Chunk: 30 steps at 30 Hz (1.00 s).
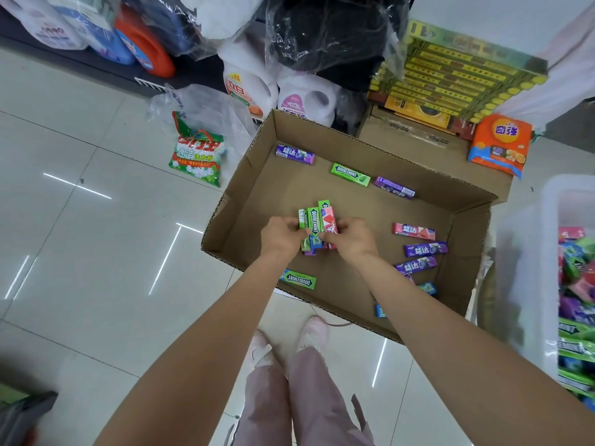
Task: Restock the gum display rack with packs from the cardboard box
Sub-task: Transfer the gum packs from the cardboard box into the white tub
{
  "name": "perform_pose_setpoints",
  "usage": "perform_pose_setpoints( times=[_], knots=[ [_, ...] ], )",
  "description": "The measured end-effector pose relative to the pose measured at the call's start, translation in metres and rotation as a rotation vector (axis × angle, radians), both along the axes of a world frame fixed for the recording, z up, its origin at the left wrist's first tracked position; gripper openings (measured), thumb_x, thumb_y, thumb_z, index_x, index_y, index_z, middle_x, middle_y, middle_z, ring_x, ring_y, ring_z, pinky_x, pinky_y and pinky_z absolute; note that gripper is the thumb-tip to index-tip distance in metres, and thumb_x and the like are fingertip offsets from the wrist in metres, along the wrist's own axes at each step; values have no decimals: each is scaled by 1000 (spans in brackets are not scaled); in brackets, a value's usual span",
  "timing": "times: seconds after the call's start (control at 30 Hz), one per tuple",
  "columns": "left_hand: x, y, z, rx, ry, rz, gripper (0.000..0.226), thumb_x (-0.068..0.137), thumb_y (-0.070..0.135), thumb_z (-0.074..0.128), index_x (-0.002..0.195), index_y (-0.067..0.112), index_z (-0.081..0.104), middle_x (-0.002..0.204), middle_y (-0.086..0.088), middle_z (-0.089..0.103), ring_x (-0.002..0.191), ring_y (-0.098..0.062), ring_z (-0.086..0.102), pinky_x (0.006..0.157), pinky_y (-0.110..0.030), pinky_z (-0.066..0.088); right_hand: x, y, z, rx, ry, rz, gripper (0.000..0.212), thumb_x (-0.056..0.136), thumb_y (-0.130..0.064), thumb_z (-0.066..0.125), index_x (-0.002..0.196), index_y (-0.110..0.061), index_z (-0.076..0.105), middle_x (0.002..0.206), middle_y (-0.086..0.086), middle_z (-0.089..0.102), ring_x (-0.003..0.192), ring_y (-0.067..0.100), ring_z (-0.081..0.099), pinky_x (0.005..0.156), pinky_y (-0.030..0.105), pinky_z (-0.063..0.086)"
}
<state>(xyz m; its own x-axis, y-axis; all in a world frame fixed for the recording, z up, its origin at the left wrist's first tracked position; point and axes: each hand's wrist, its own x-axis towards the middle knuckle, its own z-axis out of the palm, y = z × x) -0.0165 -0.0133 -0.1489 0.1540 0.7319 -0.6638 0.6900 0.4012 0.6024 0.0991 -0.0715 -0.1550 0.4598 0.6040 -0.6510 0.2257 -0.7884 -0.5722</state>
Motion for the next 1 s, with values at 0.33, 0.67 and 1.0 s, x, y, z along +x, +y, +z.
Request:
perform_pose_setpoints(
  times=[0.33,0.67,1.0],
  knots=[
    [-7,-3,-1,-105,-127,144,30,82,15,71,111,10,66,104,-3,70,93,-17,67,83,-34,55,-3,-5,-3,52,150,-110,26,83,-18,69,105,-4,68,97,10,69,79,15,58,59,20,41],
    [-18,-6,29,-104,-348,196,29,81,15,71,108,17,59,109,-2,67,97,-16,65,77,-28,54,-16,-12,12,264,190,-268,22,80,-12,72,101,-8,66,99,9,70,88,21,65,86,39,53],
    [-43,-24,87,-56,-513,113,35,87,10,63,122,13,59,104,-7,65,92,-18,65,70,-23,57,-53,-29,71,413,71,-223,33,92,-23,58,124,-18,61,94,4,70,85,23,67,83,49,54]
  ],
)
